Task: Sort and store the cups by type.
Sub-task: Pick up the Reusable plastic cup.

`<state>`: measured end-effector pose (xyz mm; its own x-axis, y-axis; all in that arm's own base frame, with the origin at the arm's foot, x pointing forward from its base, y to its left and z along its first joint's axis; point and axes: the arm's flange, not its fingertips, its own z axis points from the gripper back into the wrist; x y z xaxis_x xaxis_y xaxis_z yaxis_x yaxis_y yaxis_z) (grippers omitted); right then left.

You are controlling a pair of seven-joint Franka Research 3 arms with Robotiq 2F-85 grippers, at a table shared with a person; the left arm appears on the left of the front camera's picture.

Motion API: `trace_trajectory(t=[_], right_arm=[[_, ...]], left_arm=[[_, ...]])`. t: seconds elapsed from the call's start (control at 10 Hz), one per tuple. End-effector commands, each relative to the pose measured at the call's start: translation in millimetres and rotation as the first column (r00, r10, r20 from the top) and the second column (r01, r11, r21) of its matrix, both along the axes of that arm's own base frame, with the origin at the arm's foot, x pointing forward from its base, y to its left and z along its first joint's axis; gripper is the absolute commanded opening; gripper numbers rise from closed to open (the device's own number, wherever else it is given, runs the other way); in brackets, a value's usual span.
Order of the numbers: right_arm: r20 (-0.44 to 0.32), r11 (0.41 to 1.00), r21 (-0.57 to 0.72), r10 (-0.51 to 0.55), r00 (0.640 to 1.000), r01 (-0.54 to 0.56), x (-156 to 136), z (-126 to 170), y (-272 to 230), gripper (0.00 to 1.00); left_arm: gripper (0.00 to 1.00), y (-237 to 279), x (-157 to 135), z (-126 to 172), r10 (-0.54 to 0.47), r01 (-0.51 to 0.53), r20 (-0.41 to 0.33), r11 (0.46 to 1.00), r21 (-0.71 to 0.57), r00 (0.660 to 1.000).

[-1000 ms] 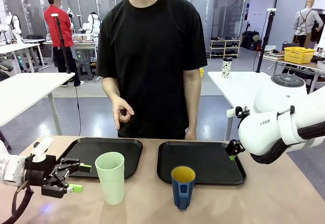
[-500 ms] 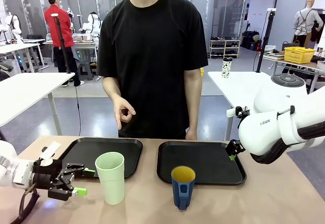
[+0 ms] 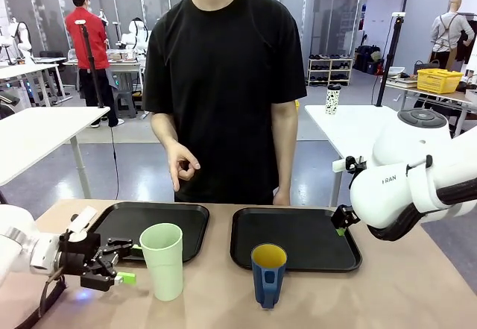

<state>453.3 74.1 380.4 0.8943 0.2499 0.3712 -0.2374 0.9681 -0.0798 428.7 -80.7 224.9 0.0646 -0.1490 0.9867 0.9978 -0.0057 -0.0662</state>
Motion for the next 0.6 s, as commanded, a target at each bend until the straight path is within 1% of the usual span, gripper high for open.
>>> trace_trajectory(t=[0.0,0.1,0.3,0.5], right_arm=[[0.002,1.0,-0.002,0.003,1.0,-0.003,0.5,0.5,0.0,1.0],[0.002,1.0,-0.002,0.003,1.0,-0.003,0.5,0.5,0.0,1.0],[0.002,1.0,-0.002,0.003,1.0,-0.003,0.5,0.5,0.0,1.0],[0.002,1.0,-0.002,0.003,1.0,-0.003,0.5,0.5,0.0,1.0]], left_arm=[[1.0,-12.5,5.1,-4.9,0.007,-0.004,0.053,0.998,-0.056,0.999],[1.0,-19.3,6.8,-5.6,0.001,0.003,0.061,0.998,-0.069,0.998],[1.0,-29.6,8.8,-7.3,-0.019,0.023,0.052,0.997,-0.079,0.998],[1.0,-33.6,6.4,-8.9,-0.048,0.052,0.048,0.997,-0.066,0.998]])
